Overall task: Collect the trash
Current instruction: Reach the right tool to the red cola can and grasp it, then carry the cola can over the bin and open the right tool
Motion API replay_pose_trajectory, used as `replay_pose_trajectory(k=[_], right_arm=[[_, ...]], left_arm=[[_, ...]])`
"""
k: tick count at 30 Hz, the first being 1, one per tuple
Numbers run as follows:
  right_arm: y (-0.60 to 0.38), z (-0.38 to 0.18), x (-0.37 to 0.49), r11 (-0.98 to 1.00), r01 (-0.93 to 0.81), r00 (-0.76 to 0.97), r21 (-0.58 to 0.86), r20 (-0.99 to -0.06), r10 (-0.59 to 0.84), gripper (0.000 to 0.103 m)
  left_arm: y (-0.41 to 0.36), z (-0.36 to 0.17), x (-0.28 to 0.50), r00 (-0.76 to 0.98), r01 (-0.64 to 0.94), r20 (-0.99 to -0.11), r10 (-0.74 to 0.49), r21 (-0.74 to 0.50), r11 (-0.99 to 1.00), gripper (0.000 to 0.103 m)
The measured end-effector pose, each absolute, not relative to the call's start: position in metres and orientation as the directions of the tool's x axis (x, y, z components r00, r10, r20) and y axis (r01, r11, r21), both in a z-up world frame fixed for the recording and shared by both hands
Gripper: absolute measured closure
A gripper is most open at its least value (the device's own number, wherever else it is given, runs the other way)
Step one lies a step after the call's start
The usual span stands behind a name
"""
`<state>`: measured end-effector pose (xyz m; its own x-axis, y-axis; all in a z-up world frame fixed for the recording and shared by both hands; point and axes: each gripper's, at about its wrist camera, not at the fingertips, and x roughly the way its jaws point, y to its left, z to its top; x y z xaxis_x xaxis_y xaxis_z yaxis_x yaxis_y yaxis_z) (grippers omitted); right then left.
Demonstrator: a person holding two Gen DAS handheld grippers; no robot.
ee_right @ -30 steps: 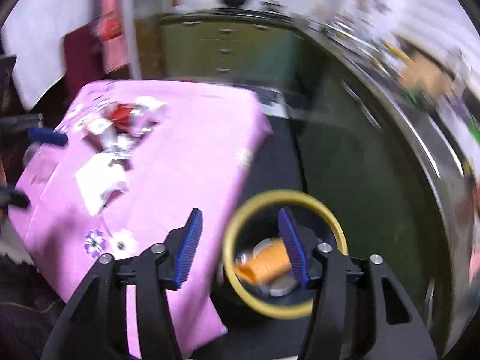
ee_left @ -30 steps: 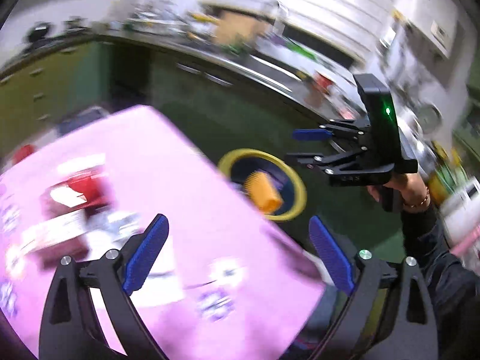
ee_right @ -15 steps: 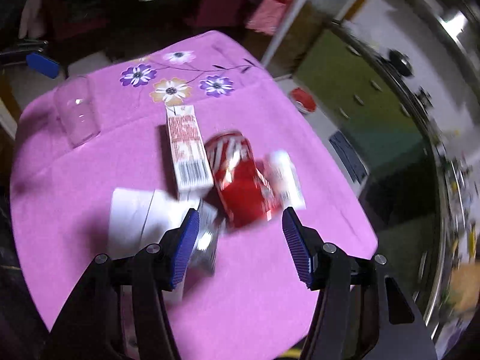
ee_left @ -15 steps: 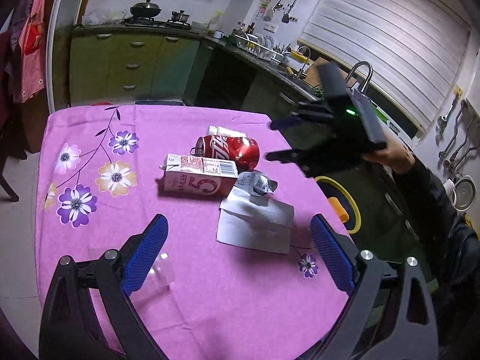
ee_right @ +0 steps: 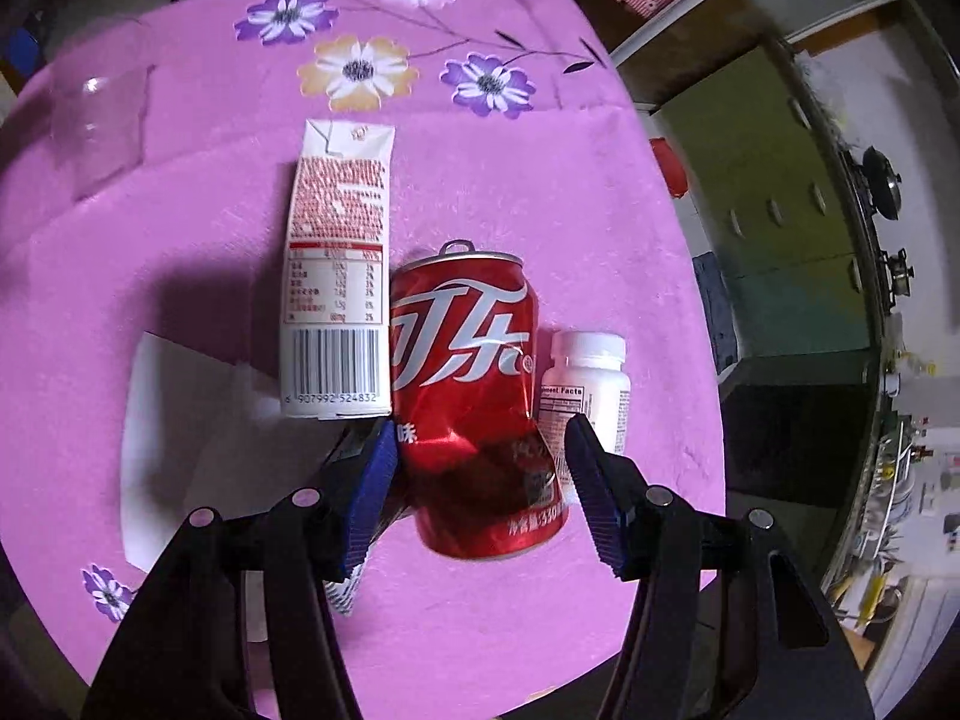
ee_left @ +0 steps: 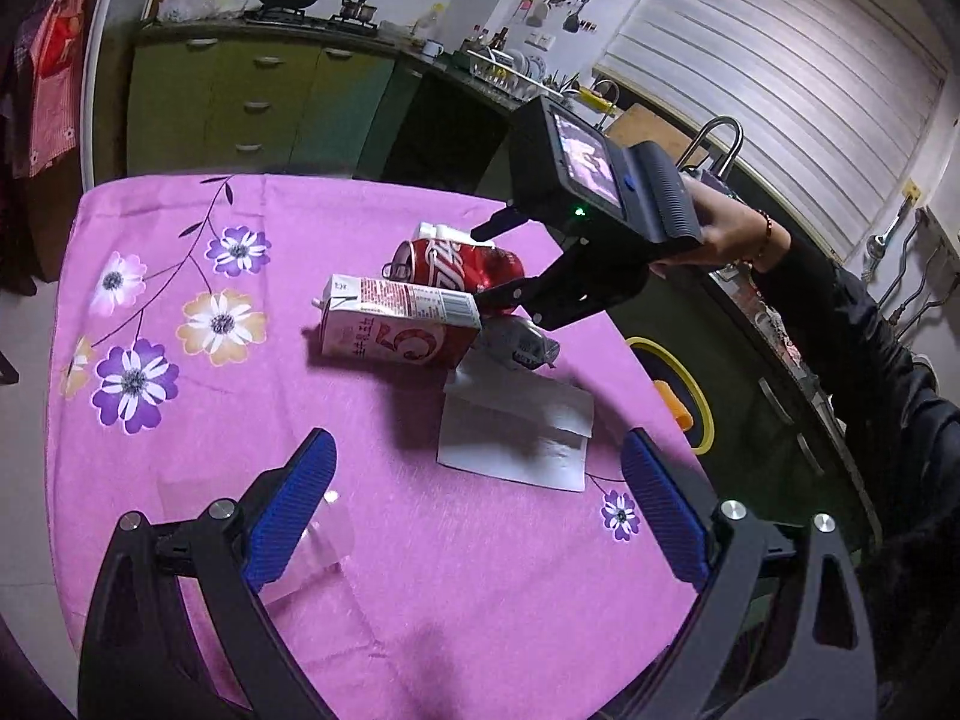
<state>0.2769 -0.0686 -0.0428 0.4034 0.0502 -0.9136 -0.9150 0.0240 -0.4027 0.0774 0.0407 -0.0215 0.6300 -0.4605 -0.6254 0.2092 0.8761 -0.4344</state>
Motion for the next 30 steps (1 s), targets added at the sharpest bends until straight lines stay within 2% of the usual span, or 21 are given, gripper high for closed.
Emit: replay_pose_trajectory(k=[10,16,30], right_arm=[[-0.053,-0.077,0.285,-0.033,-0.919,0.393,-0.392,-0.920,-0.008,0.046],[-0.053,-0.081,0.292,0.008,-0.917,0.399,-0.399,-0.917,0.002,0.051],[-0.116,0.006,0.267,0.257,-0.900,0.401,-0.352,-0.900,0.174,0.054]], left_arm=[[0.037,-0.022,0.075,0.618,0.217,-0.626,-0.476,-0.446,0.868,0.012],[0.035,-0.023,0.074,0.615,0.220,-0.627,-0.477,-0.445,0.868,0.012],[0.008,-0.020,0.066,0.590,0.277,-0.628,-0.507,-0.433,0.858,0.012]])
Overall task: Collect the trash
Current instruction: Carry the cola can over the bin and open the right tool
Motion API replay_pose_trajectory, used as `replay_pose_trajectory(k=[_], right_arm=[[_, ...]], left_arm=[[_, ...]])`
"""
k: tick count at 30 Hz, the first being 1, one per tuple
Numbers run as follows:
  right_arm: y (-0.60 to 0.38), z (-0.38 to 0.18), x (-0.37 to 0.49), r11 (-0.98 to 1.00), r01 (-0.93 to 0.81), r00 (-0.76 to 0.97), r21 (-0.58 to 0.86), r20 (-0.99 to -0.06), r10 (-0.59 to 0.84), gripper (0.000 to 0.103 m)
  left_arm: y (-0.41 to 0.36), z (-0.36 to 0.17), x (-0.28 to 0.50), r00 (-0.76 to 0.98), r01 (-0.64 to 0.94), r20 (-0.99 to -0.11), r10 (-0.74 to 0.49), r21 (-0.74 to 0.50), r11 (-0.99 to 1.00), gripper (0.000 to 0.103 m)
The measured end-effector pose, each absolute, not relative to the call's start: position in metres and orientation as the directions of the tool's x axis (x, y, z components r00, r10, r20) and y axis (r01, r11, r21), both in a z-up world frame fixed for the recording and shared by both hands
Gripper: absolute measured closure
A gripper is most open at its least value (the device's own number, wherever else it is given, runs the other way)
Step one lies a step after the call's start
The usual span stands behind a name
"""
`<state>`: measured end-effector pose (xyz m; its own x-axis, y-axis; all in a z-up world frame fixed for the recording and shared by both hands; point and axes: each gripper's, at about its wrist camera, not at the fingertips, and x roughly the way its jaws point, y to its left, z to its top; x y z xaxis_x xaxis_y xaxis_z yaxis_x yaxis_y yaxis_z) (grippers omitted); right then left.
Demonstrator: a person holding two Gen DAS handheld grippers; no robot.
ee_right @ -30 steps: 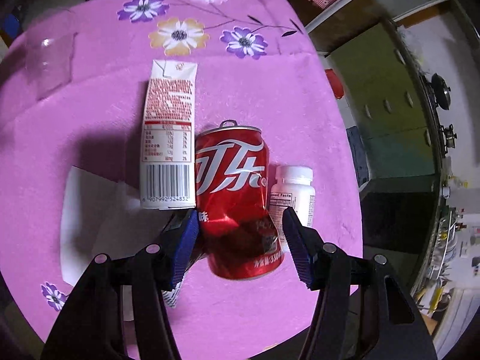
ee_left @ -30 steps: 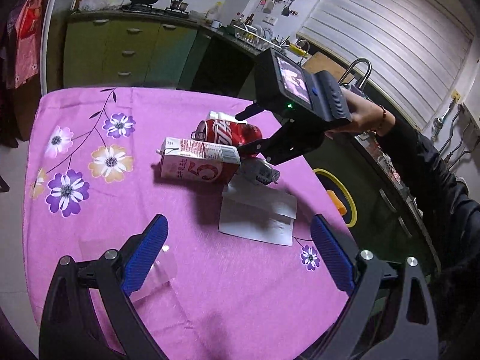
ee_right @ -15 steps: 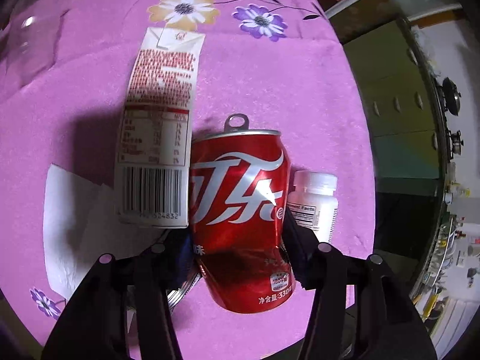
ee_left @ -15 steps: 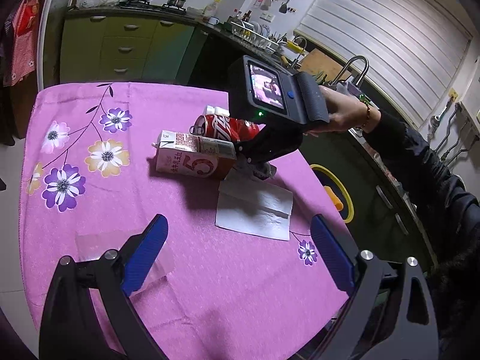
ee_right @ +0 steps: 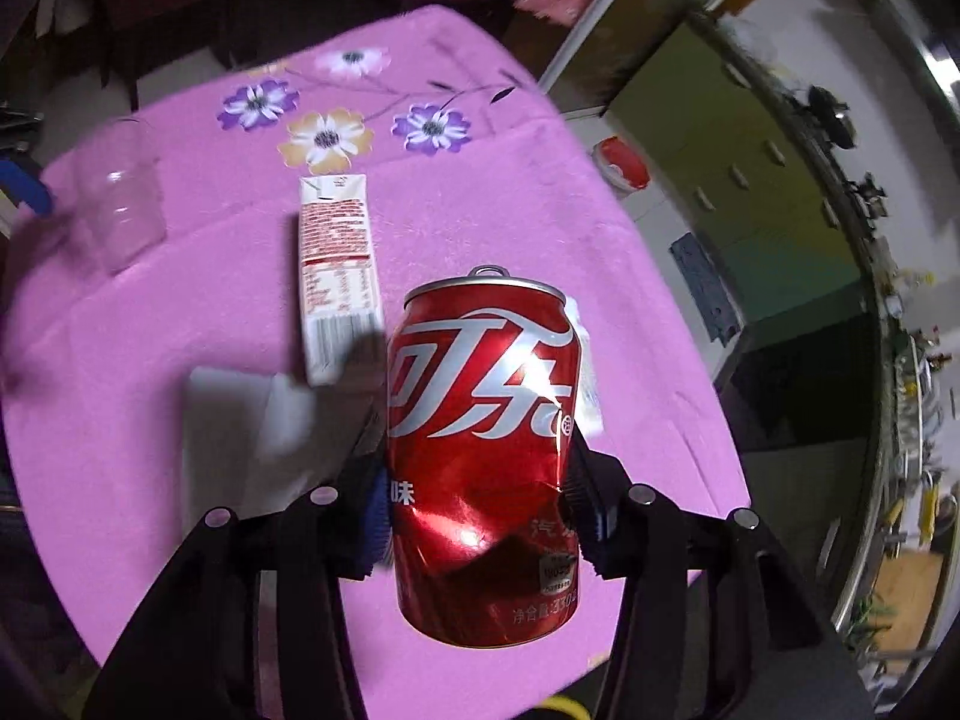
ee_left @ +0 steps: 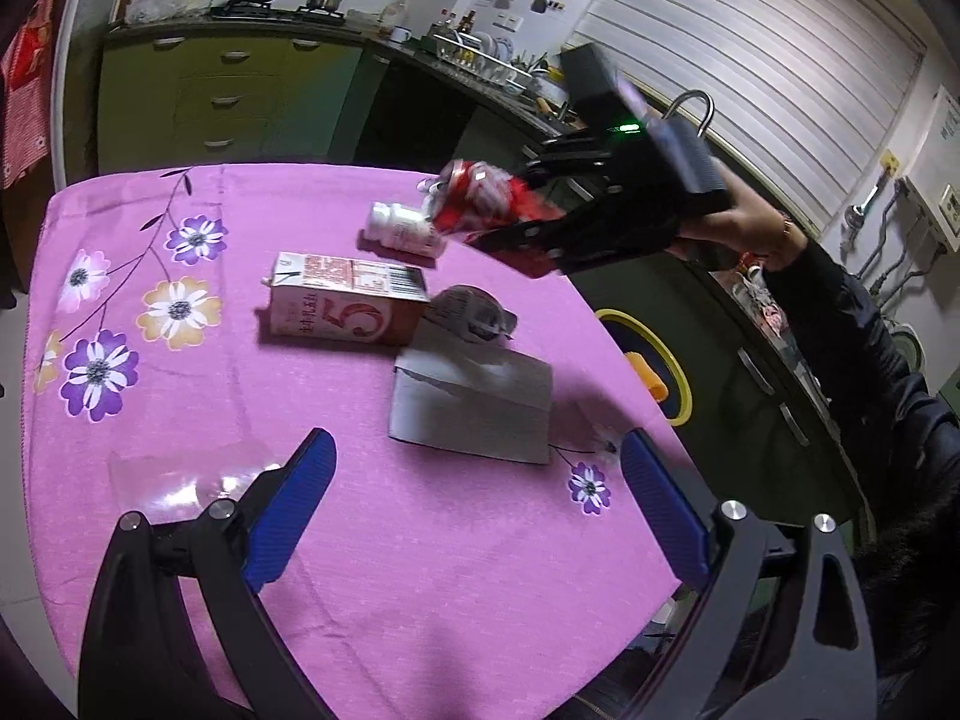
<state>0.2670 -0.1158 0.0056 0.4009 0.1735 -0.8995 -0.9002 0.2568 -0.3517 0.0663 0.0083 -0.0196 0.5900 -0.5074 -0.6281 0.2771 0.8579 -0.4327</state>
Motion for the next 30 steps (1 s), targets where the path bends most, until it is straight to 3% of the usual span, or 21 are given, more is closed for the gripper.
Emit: replay_pose_trajectory(k=[6,10,14,18,25,26,28,30], right_arm=[[-0.190,0.048,0.235,0.391,-0.841,0.464,-0.374,-0.870,0.168,0.054],[-0.263,0.056,0.239,0.549,-0.757,0.468,-0.354,-0.881,0.077,0.054],[-0.346,0.038,0.261,0.757,-0.613,0.359,-0.226,-0.933,0.012,0.054],[-0.420,-0.005,0.288,0.929,-0.368,0.180,-0.037,-0.983,0.033,0.054],[-0.470,-0.063,0.315,0.988,-0.131,0.067,0.076,-0.994,0.085,0.053],[-0.475,-0.069,0.321,0.993,-0.091,0.063,0.078,-0.994,0.084,0.053],[-0.486,-0.074,0.329,0.996,-0.034,0.067,0.081,-0.994,0.083,0.040],[-0.493,-0.068,0.331,0.996,0.001,0.093,0.090,-0.992,0.089,0.038]], left_arm=[[-0.009,-0.023,0.070,0.562,0.305,-0.636,-0.530,-0.436,0.847,0.012],[-0.025,-0.023,0.075,0.541,0.334,-0.642,-0.543,-0.428,0.840,0.012],[-0.044,-0.021,0.077,0.521,0.372,-0.646,-0.557,-0.415,0.830,0.012],[-0.056,-0.019,0.076,0.507,0.401,-0.653,-0.562,-0.399,0.825,0.012],[-0.058,-0.019,0.074,0.508,0.398,-0.664,-0.549,-0.385,0.833,0.012],[-0.057,-0.019,0.073,0.510,0.395,-0.666,-0.545,-0.381,0.836,0.012],[-0.056,-0.019,0.071,0.512,0.393,-0.671,-0.536,-0.372,0.841,0.012],[-0.054,-0.020,0.069,0.512,0.394,-0.678,-0.527,-0.361,0.846,0.012]])
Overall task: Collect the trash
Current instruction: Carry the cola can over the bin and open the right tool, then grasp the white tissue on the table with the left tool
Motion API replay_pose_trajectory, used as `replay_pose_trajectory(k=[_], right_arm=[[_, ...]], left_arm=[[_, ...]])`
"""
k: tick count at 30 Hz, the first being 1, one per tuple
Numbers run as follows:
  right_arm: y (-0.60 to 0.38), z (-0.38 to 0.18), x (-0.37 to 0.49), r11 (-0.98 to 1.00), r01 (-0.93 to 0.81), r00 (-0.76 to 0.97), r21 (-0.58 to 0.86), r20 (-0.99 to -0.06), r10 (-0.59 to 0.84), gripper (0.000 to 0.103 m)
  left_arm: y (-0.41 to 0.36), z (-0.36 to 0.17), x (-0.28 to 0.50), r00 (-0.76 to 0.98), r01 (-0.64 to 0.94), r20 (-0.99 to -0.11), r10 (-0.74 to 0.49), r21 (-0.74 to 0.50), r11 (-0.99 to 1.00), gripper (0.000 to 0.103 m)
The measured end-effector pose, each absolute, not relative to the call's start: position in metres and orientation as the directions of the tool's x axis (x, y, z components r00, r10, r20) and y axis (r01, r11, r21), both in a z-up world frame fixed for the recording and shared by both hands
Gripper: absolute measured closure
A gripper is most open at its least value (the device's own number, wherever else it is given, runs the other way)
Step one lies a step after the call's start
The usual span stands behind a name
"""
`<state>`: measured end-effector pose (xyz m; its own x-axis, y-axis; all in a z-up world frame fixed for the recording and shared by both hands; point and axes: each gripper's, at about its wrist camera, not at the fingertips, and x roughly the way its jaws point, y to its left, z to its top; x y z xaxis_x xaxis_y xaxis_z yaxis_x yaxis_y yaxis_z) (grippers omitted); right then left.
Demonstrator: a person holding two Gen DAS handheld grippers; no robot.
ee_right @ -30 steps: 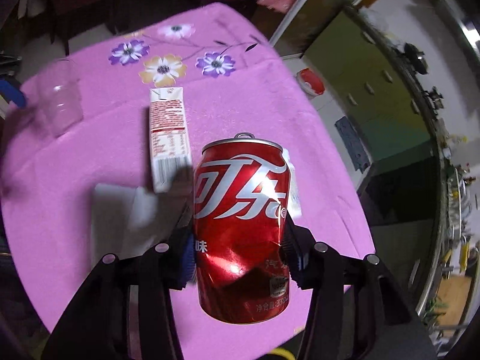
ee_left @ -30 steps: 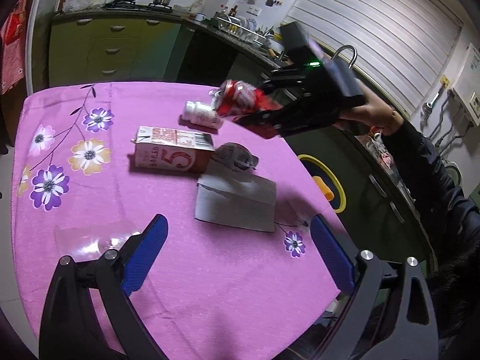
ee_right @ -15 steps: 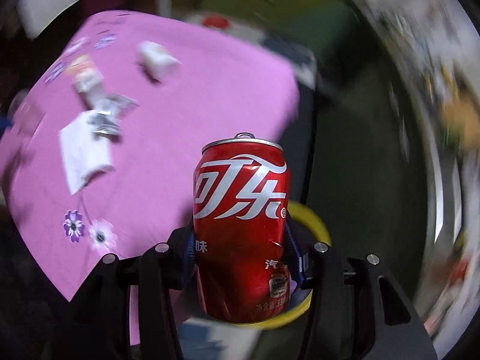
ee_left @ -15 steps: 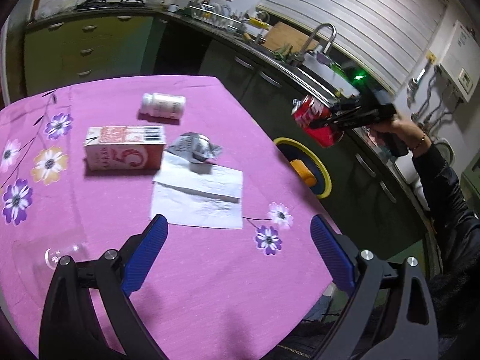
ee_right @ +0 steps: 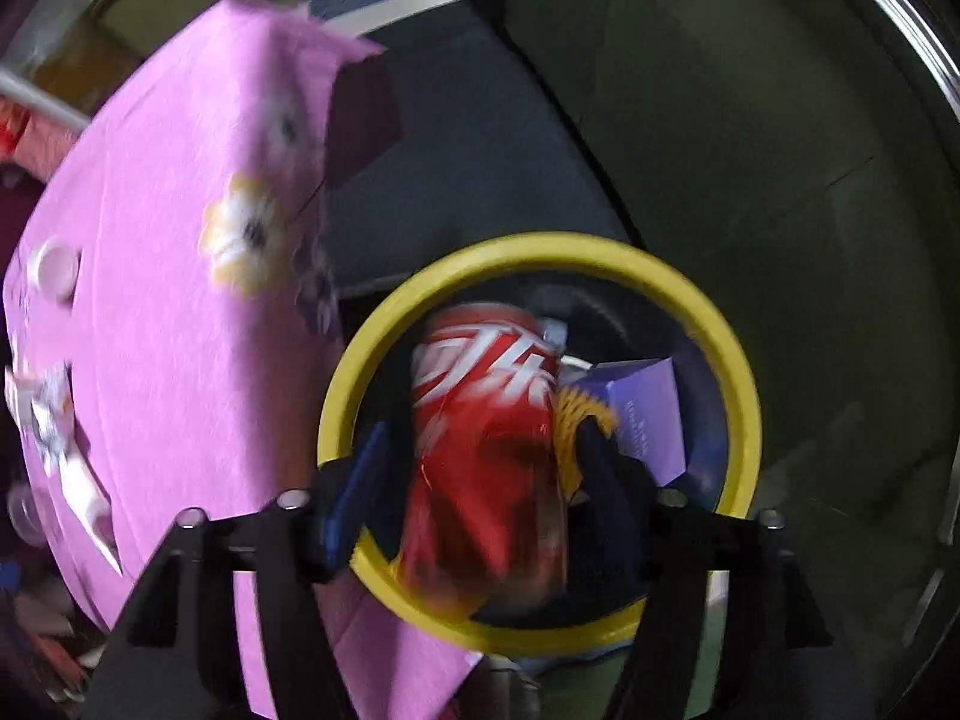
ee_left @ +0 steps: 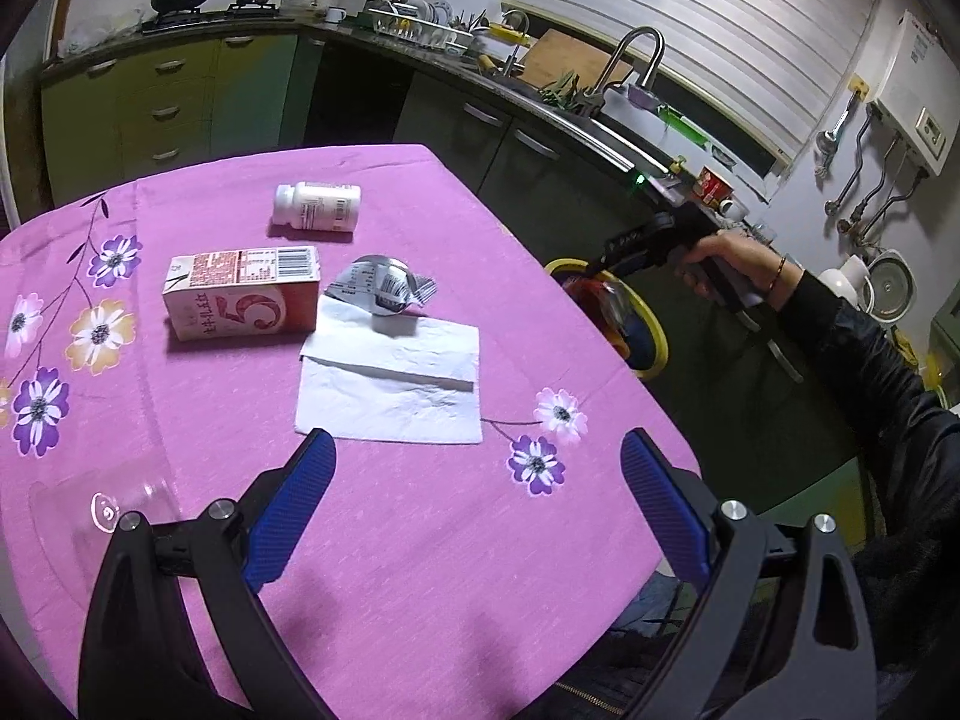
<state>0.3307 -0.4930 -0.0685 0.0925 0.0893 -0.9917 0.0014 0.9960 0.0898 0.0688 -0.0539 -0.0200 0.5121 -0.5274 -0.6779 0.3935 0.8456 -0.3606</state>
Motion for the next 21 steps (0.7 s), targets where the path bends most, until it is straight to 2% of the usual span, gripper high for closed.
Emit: replay_pose_trajectory(k=[9,17,21], right_arm=[[-0.488,-0.017,0.272,0.979,-0.063,0.247,0.192,-0.948,0.202,0.035],[-0.450,-0.001,0.224,0.951,-0.196,0.295,0.241,-0.910,0.292,0.034],[-0.431,-0.005,0.223,0.939,-0.242,0.298,0.246,-0.902,0.313,0.033]], left_arm=[[-0.047,-0.025,0.085,0.458,0.401,-0.724,-0.515,-0.348,0.847,0.012],[-0.056,-0.019,0.119,0.441,0.469,-0.804,-0.398,-0.172,0.866,0.012],[-0.062,-0.026,0.133,0.377,0.485,-0.815,-0.440,-0.231,0.844,0.012]])
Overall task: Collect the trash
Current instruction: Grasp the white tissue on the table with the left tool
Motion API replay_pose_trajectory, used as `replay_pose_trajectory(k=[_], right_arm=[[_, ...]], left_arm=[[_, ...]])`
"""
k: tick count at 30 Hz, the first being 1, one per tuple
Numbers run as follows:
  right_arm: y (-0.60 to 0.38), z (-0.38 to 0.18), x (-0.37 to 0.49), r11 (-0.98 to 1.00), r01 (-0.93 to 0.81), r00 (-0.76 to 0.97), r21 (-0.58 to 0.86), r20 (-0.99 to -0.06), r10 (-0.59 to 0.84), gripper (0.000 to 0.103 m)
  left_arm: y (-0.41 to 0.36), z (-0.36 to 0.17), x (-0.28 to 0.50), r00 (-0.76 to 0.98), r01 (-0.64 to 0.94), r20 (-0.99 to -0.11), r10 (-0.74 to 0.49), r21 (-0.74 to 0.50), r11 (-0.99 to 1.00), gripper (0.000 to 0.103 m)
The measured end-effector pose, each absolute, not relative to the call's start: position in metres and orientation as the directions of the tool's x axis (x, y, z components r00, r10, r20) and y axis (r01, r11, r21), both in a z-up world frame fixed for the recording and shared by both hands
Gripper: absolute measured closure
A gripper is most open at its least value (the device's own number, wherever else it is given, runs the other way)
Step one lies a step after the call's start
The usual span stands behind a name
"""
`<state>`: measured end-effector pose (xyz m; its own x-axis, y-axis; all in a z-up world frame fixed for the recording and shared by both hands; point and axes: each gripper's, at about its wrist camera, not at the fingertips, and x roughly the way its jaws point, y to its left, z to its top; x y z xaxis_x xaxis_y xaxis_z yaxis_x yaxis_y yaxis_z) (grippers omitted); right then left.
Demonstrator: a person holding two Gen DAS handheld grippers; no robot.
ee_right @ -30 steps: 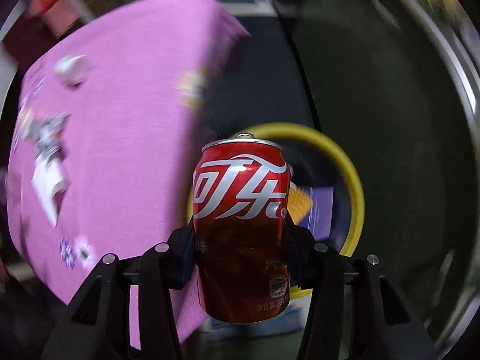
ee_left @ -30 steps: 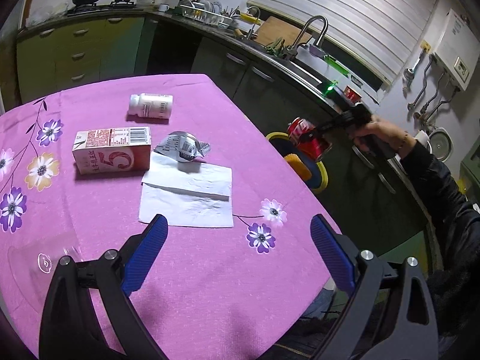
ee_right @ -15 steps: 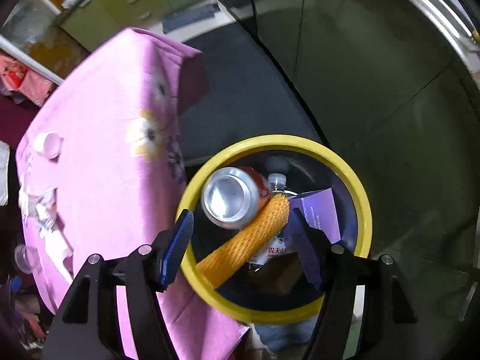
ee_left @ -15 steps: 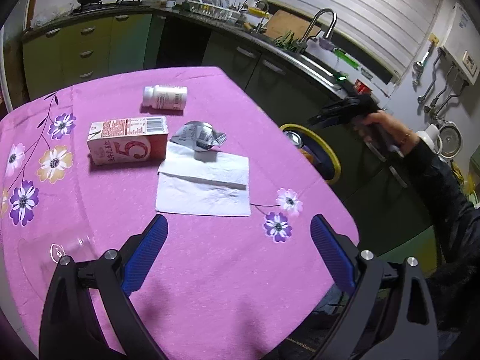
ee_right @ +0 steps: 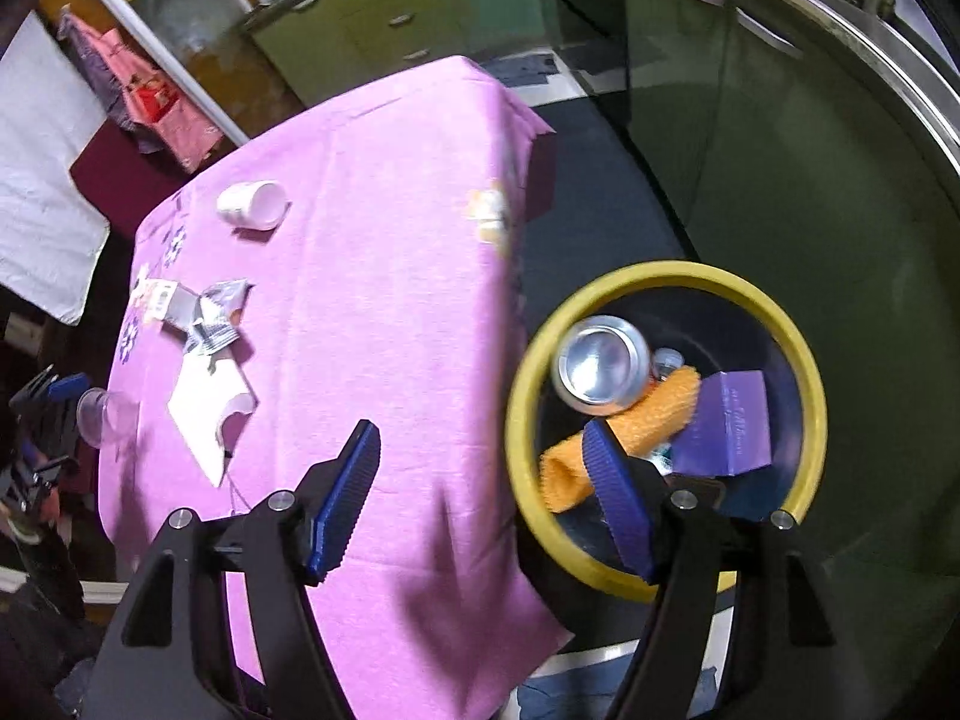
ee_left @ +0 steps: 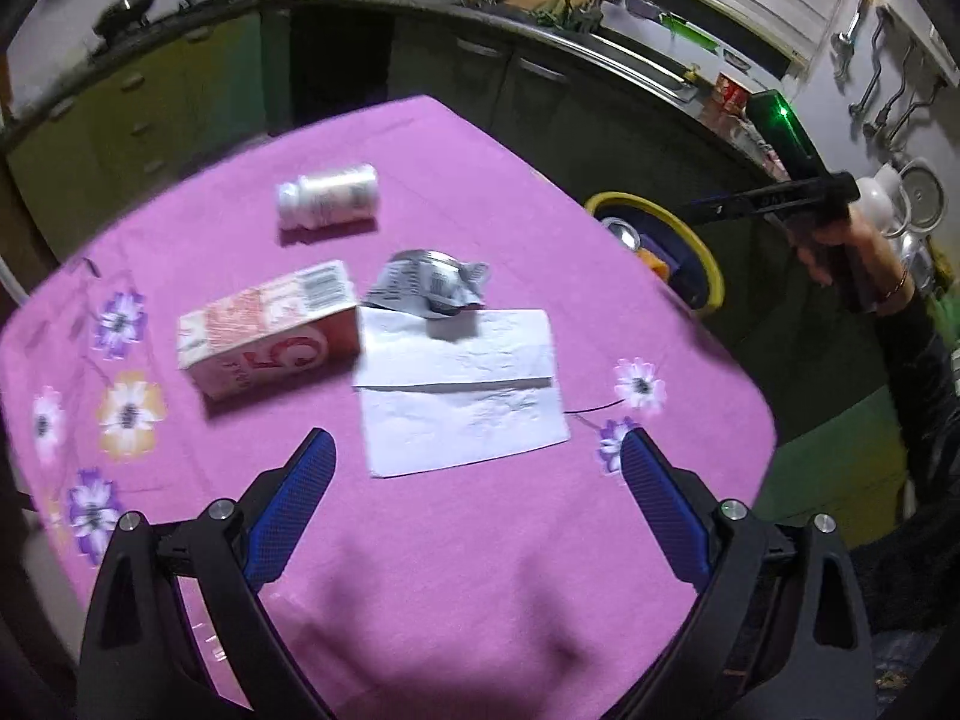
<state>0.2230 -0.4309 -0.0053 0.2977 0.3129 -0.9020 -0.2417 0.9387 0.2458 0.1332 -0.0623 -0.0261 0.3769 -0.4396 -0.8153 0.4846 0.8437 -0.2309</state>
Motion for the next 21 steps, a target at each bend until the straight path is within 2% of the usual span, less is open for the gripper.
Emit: replay_pose_trajectory(k=[3,7,10,14,18,19,21], right_arm=[[-0.414,-0.007,0.224,0.924,-0.288,0.288,0.250,-0.898,0.333,0.032],[-0.399,-0.009,0.221,0.906,-0.331,0.272,0.264,-0.892,0.360,0.032],[-0.394,-0.012,0.217,0.898,-0.349,0.261,0.268,-0.893,0.368,0.032],[-0.394,-0.016,0.211,0.888,-0.359,0.256,0.287,-0.885,0.389,0.032],[-0.399,-0.023,0.209,0.885,-0.354,0.245,0.301,-0.884,0.398,0.032],[-0.400,-0.024,0.209,0.885,-0.353,0.245,0.303,-0.883,0.400,0.032],[-0.404,-0.026,0.209,0.885,-0.347,0.244,0.312,-0.881,0.406,0.031]], left_arm=[[-0.085,-0.037,0.136,0.322,0.521,-0.820,-0.473,-0.263,0.812,0.012],[-0.123,-0.055,0.143,0.306,0.555,-0.845,-0.438,-0.216,0.804,0.012],[-0.141,-0.069,0.152,0.311,0.521,-0.862,-0.400,-0.198,0.830,0.012],[-0.152,-0.083,0.165,0.427,0.418,-0.864,-0.268,-0.075,0.905,0.012],[-0.156,-0.091,0.173,0.429,0.401,-0.865,-0.261,-0.076,0.913,0.012],[-0.155,-0.094,0.175,0.431,0.394,-0.866,-0.253,-0.072,0.916,0.013],[-0.155,-0.098,0.179,0.425,0.383,-0.875,-0.231,-0.057,0.922,0.032]])
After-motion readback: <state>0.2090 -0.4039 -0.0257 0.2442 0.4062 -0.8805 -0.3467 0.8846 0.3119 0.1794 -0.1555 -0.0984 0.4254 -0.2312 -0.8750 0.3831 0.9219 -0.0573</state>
